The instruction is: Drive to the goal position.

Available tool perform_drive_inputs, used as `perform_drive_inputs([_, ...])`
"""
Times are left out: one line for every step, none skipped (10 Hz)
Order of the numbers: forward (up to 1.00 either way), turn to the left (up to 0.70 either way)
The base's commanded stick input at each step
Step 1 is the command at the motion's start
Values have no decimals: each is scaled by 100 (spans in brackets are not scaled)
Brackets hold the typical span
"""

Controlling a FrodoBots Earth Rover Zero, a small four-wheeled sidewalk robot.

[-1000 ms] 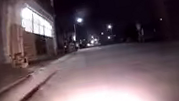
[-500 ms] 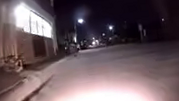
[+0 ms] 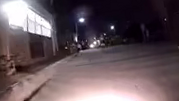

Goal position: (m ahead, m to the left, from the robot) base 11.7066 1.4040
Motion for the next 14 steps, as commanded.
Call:
perform_drive_inputs([70,0])
perform_drive_inputs([70,0])
perform_drive_inputs([70,0])
perform_drive_inputs([70,0])
perform_drive_inputs([70,0])
perform_drive_inputs([70,0])
perform_drive_inputs([70,0])
perform_drive_inputs([70,0])
perform_drive_inputs([70,0])
perform_drive_inputs([70,0])
perform_drive_inputs([70,0])
perform_drive_inputs([70,0])
perform_drive_inputs([70,0])
perform_drive_inputs([70,0])
